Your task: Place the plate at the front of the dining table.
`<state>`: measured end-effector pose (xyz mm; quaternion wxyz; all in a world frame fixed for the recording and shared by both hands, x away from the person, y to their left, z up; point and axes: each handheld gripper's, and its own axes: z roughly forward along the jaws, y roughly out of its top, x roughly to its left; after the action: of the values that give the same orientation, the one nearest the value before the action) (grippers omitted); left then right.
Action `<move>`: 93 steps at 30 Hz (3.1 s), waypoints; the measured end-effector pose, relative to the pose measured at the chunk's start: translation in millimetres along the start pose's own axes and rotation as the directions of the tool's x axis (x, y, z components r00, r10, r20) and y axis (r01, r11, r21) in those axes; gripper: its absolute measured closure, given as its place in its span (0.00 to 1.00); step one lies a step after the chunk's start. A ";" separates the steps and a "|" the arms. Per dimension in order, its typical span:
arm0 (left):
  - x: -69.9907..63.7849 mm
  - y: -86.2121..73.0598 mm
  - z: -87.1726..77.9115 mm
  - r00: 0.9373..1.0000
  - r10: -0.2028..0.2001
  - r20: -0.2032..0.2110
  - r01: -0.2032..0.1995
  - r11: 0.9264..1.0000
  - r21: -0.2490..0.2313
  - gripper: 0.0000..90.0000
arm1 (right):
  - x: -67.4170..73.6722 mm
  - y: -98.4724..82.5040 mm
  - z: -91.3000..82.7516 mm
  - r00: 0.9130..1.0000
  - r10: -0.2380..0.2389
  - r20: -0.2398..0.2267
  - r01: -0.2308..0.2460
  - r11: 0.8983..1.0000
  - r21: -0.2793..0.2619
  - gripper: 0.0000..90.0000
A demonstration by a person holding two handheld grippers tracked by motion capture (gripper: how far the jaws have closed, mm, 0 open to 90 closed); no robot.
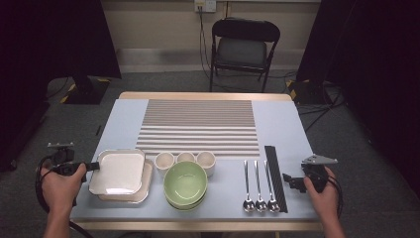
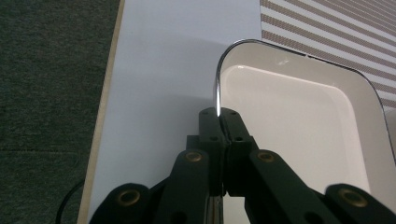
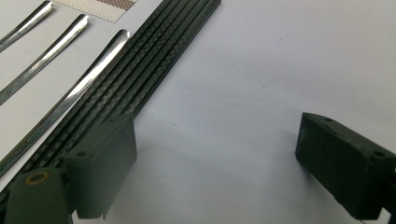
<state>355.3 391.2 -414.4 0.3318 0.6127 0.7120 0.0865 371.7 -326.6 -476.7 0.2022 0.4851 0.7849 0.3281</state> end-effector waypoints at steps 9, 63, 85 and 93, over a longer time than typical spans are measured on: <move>-7.3 13.3 -3.0 1.000 -0.004 -0.001 0.004 1.000 -0.007 0.99 | 0.1 0.1 0.0 1.000 0.001 0.000 -0.001 1.000 0.000 0.12; -32.7 60.2 4.0 0.999 -0.051 0.001 0.051 0.998 -0.042 0.99 | 0.2 0.0 0.1 1.000 0.000 0.003 0.000 1.000 0.000 0.12; -47.3 73.0 9.7 0.999 -0.038 0.025 0.039 0.999 -0.030 0.99 | 0.3 0.0 0.1 1.000 0.000 0.004 0.000 1.000 -0.001 0.12; -51.6 75.2 12.9 0.999 -0.032 0.019 0.033 0.999 -0.032 0.99 | 0.3 0.0 0.1 1.000 0.001 0.003 -0.001 1.000 -0.001 0.12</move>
<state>425.6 357.2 -365.5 0.3496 0.5965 0.7172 0.0867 371.7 -326.3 -476.7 0.2036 0.4858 0.7843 0.3277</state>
